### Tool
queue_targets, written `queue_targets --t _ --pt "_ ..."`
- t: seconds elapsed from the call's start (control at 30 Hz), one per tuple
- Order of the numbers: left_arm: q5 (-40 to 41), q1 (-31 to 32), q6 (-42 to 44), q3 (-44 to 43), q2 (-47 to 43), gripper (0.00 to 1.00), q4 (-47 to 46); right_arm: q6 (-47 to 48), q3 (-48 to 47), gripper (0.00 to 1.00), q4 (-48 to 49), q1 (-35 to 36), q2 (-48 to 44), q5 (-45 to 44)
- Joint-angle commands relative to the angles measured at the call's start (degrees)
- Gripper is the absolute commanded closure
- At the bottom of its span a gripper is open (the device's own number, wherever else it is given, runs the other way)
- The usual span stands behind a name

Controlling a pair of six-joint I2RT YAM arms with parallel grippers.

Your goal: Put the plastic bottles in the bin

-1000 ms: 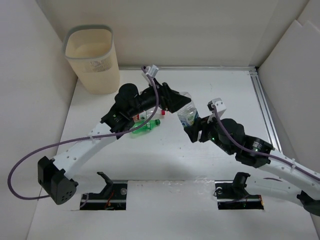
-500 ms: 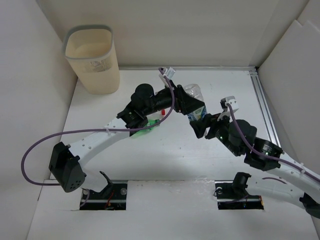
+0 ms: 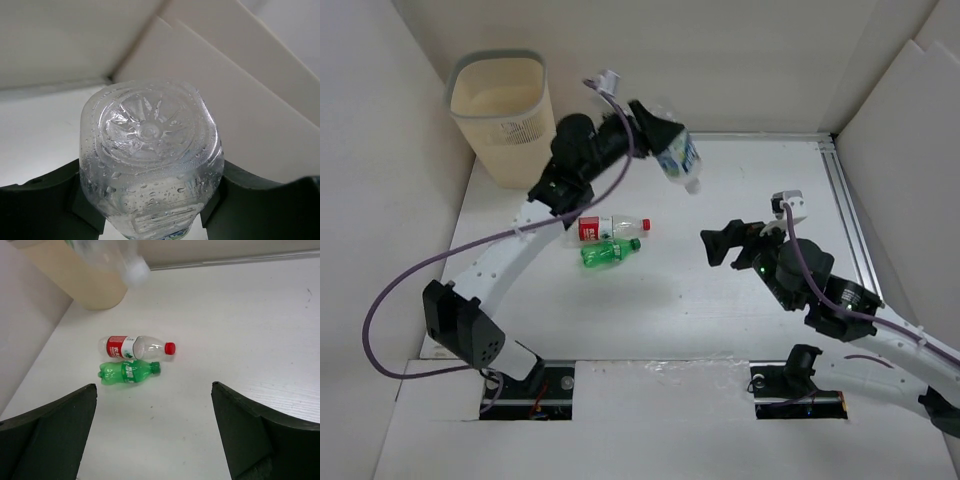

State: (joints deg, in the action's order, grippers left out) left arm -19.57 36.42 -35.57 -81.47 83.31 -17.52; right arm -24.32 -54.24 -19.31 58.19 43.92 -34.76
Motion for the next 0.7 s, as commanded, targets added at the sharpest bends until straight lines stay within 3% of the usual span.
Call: queue_targets --t 0.0,0.03,0.2,0.4,0.53,0.67 --pt "10.2 -10.2 2.7 -10.0 1.4 1.00 4.5 -1.6 1.5 0.00 -0.6 -0.1 -2.3 -4.1" --pt "12.0 -14.8 4.2 -14.6 2.6 1.00 5.6 -1.6 2.0 0.00 -0.6 -0.1 -3.5 -4.1" --pt "25.1 -23.3 10.7 -26.6 11.6 1.00 8.3 -2.2 4.8 0.00 -0.6 -0.1 -5.3 -0.4" --pt "31.8 -33.7 11.2 -39.2 22.6 1.00 9.4 -2.8 7.0 0.00 -0.7 -0.1 -5.3 4.1" --pt "35.9 -37.9 11.8 -41.9 26.4 1.00 11.2 -3.4 9.0 0.00 -0.7 -0.1 -6.0 4.7" --pt "32.9 -42.6 9.0 -40.5 26.4 1.00 8.3 -3.4 11.5 0.00 1.9 -0.1 -6.7 6.0"
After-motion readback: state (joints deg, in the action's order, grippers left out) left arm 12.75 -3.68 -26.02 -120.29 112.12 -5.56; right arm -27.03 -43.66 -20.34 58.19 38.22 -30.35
